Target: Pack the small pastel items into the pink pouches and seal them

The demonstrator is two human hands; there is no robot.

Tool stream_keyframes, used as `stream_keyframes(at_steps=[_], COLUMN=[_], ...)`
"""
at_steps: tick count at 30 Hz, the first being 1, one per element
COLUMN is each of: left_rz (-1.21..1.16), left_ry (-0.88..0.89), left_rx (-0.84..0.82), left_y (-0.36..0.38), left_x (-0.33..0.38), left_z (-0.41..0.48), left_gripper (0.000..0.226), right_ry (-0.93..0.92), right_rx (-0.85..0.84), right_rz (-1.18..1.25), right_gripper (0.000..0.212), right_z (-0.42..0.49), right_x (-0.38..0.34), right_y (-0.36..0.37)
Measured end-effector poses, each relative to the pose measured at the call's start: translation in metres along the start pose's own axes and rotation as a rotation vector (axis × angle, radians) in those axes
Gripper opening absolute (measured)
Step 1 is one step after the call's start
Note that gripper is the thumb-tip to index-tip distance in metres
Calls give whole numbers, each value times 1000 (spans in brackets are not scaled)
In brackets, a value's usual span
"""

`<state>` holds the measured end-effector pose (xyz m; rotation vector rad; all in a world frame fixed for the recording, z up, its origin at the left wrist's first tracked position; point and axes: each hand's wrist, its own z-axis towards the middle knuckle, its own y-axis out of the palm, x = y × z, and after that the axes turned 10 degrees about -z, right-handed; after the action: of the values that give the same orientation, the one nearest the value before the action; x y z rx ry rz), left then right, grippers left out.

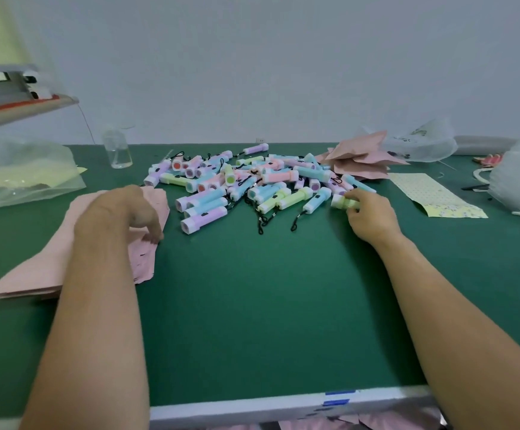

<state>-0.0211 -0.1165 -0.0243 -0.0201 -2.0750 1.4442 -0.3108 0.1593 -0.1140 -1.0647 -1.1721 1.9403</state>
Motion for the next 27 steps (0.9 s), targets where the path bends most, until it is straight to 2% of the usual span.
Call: stream_keyframes(at_steps=[3,5,8,10,13,15,19,23,25,27], left_rz=[-8,-38,-191,-288,-202,-126,-23,-44,-52,-85], left_ry=[32,43,50,54,61,49,17,27,42,63], left_rx=[41,61,106,88,36,16,-49,-17,8,46], left_y=[-6,-10,-14,-10,-1,2,8,9,12,20], left_x=[-6,-10,-9,-6,-1,2,9,12,16,22], left_z=[9,12,15,12,2,-2,-3,1,4,6], left_gripper=[74,59,48,66,110,114,100,72,56,50], right_ry=[32,47,80,144,212,204,133,82,65,49], right_rx=[20,51,159,207,228,201,163,176,177,185], right_rz=[26,38,168,380,577,584,592,611,629,641], right_gripper=[39,36,28,22,5,5,21,44,49,50], right_z=[0,0,-2,-2,-1,-2,-3,-3,-4,-5], right_x=[1,-3,-8,-12,-14,-14,-16,-22,-24,-27], right_y=[-3,-4,-6,-9,-11,-11,-8,-4,-3,-3])
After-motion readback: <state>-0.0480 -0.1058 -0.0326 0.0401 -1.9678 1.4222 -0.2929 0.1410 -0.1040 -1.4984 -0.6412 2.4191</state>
